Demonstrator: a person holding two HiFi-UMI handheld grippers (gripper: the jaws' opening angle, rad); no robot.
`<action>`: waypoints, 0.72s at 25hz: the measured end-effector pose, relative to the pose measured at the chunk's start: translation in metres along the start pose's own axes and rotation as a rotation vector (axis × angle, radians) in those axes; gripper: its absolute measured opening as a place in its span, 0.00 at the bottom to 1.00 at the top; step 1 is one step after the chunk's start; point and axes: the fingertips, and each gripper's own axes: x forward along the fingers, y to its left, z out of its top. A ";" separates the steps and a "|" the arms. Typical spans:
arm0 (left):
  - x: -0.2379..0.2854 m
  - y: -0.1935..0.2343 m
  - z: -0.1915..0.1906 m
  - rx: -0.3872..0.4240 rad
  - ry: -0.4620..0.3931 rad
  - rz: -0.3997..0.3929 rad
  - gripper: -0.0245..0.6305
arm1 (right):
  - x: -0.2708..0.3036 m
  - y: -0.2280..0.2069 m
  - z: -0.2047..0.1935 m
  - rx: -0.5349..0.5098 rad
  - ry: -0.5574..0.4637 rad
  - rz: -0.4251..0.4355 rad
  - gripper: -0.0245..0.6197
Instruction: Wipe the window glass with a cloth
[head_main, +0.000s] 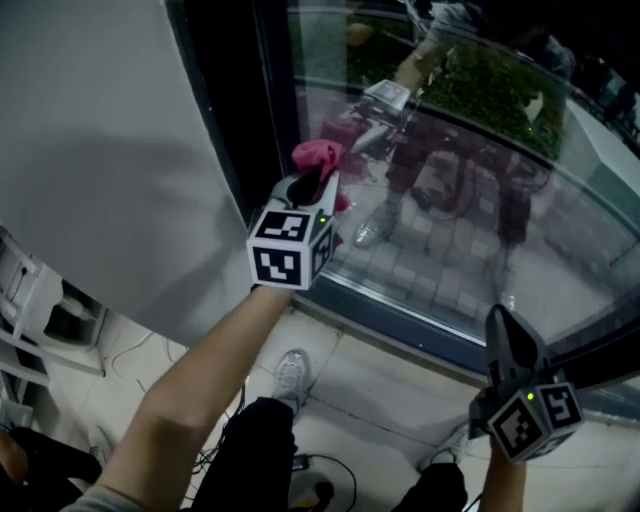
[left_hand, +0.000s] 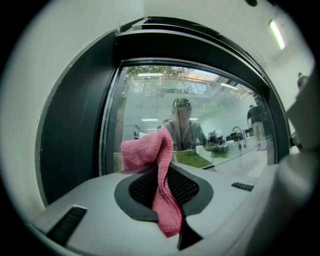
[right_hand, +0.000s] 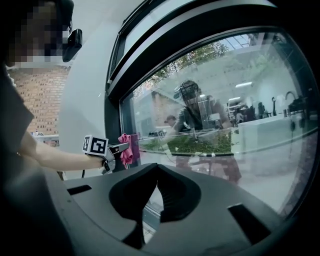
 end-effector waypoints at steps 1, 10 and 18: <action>0.000 -0.007 -0.001 -0.004 -0.002 -0.008 0.12 | -0.004 -0.003 -0.002 0.002 0.003 -0.010 0.05; 0.006 -0.084 -0.008 -0.021 -0.005 -0.078 0.12 | -0.047 -0.040 -0.011 0.027 -0.008 -0.089 0.05; 0.007 -0.163 -0.011 -0.052 -0.001 -0.163 0.12 | -0.092 -0.072 -0.018 0.064 -0.030 -0.163 0.05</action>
